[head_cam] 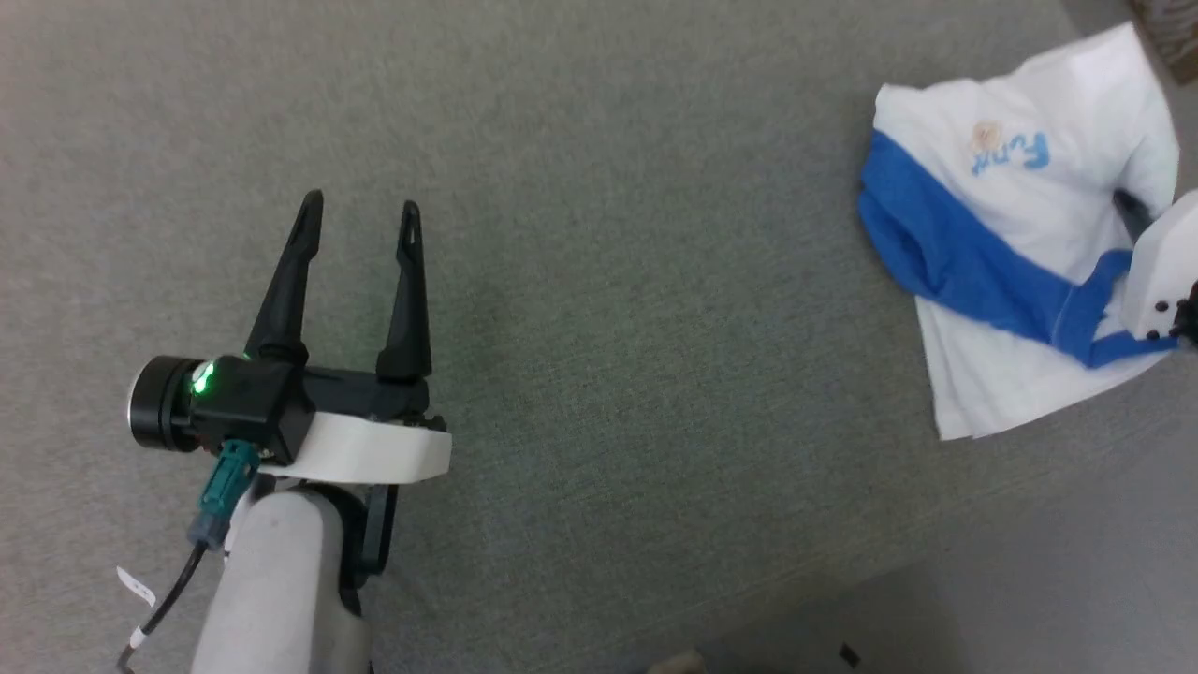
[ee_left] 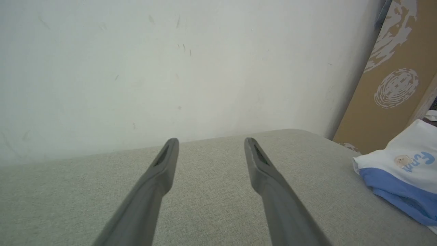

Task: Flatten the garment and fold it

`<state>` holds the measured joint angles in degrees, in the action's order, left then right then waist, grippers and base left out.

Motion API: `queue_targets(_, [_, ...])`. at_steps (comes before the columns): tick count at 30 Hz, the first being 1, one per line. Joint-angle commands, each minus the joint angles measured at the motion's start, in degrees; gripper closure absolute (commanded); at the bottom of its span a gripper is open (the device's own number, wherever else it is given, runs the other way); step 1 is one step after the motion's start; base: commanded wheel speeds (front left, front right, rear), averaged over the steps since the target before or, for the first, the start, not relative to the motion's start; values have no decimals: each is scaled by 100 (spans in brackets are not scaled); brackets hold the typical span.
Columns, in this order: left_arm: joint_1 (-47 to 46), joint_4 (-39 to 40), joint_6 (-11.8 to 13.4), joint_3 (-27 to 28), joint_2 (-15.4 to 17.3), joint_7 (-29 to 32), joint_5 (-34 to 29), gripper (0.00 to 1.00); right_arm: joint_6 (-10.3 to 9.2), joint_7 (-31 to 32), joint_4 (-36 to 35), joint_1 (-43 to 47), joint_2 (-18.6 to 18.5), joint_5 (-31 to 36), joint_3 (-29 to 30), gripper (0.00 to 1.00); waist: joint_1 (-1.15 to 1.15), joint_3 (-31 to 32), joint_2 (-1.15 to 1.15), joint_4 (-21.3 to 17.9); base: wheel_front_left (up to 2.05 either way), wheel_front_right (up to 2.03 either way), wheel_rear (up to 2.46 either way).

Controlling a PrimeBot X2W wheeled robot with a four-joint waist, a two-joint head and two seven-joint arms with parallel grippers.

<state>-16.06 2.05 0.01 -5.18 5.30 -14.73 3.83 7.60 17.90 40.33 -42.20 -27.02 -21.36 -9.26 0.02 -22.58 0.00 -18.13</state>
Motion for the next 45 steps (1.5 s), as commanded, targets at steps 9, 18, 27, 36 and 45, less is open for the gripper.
queue_targets(9, [-114,-71,-14,47,62,-27,-1,0,-11,-1644,1062,-468,193,612,108,0,-2,-627,0,-10,0,0,0])
queue_targets(18, [318,-210,70,119,-57,-27,193,0,-11,-3030,1584,-16,152,1911,1045,0,-2,201,0,138,0,0,0])
queue_targets(27, [1085,-319,258,302,-181,-27,465,0,-11,-3262,401,1649,902,2285,1556,0,-2,1149,0,479,0,0,0])
queue_targets(36, [1548,-374,345,482,-215,-27,533,0,-11,-3076,-1455,2935,1952,2076,1306,0,-2,1725,0,984,0,0,0])
queue_targets(45, [1849,-508,252,729,-86,-27,460,0,-11,-2802,-3077,3594,2364,1669,945,0,-2,2046,0,1425,0,0,0])
